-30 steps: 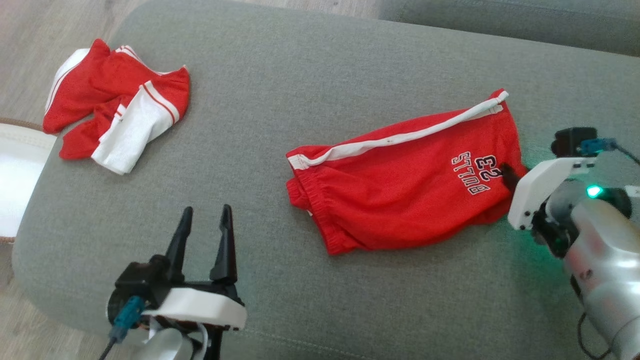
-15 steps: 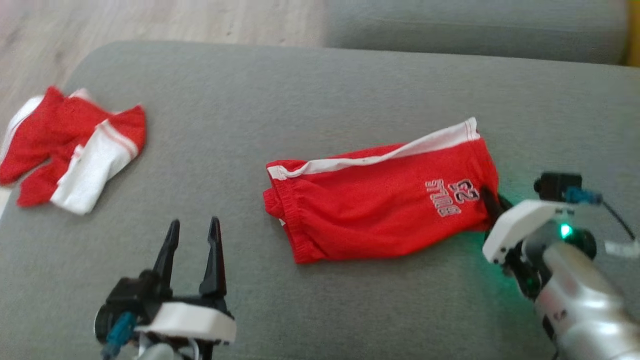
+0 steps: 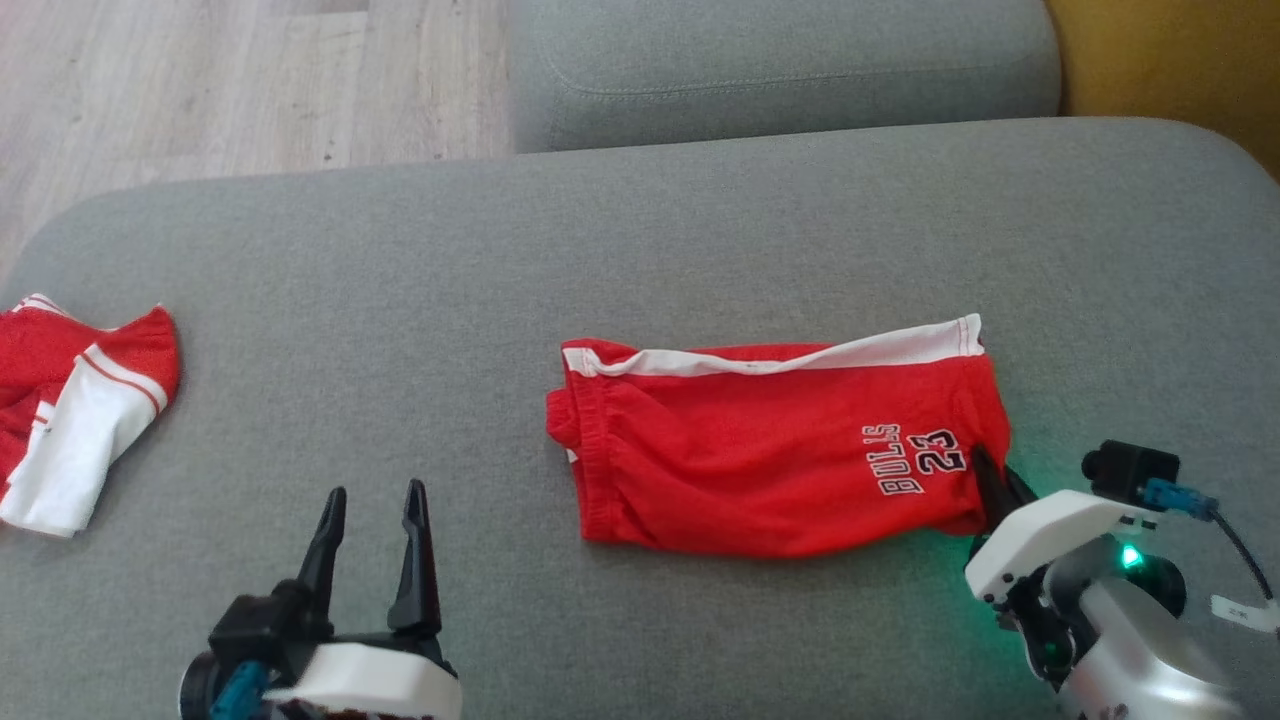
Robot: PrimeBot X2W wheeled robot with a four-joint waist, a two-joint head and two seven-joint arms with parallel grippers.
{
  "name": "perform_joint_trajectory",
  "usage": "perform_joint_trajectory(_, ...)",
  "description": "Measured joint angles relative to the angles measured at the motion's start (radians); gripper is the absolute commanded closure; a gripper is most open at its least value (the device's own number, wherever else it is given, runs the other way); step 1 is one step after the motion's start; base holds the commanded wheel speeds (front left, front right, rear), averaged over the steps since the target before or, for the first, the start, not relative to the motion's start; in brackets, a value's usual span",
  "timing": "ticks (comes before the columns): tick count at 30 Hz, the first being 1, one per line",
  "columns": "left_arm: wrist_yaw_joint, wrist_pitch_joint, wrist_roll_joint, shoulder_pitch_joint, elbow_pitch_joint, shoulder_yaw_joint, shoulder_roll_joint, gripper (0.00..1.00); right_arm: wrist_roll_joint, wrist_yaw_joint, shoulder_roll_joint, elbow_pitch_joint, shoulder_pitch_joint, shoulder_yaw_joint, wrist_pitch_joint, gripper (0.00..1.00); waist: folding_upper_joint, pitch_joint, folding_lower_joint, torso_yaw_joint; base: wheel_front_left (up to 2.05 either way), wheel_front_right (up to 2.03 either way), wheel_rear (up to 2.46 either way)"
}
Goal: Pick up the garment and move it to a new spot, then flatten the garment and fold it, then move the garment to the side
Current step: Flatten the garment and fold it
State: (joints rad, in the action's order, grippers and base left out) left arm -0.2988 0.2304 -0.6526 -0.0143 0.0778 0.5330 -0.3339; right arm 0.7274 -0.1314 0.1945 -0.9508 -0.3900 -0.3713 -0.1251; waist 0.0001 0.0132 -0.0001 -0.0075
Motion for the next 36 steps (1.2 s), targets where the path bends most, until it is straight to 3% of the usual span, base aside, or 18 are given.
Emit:
perform_joint_trajectory(6,0.001,0.000,0.000,0.000,0.011,0.014,0.003,0.00,-0.028,0.000,-0.013,0.027,0.012,0.045,-0.008,1.00,0.0000,-0.011,0.0001,0.025,0.00,0.00,0.00)
perform_joint_trajectory(12,0.001,0.001,-0.008,0.001,0.016,0.014,0.007,0.00,-0.080,0.000,-0.059,0.147,-0.005,0.037,0.035,1.00,0.0000,-0.028,0.0001,0.071,0.00,0.00,0.00)
perform_joint_trajectory(18,0.014,0.009,-0.008,0.003,0.025,0.014,0.019,0.00,-0.114,0.000,-0.118,0.257,-0.061,-0.041,0.133,1.00,0.0000,-0.037,0.0000,0.125,0.00,0.00,0.00)
perform_joint_trajectory(25,0.026,0.010,-0.008,0.002,0.040,0.016,0.031,0.00,-0.126,0.000,-0.125,0.255,-0.066,-0.181,0.241,1.00,0.0000,-0.036,0.0001,0.196,0.00,0.00,0.00)
perform_joint_trajectory(35,0.032,0.013,-0.008,0.003,0.052,0.015,0.036,0.00,-0.118,0.000,-0.126,0.255,-0.051,-0.250,0.266,1.00,0.0000,-0.044,0.0001,0.240,0.00,0.00,0.00)
perform_joint_trajectory(36,0.032,0.014,-0.008,0.003,0.053,0.015,0.036,0.00,-0.119,0.000,-0.126,0.251,-0.049,-0.256,0.266,0.96,0.0000,-0.044,0.0000,0.240,0.00,0.00,0.00)
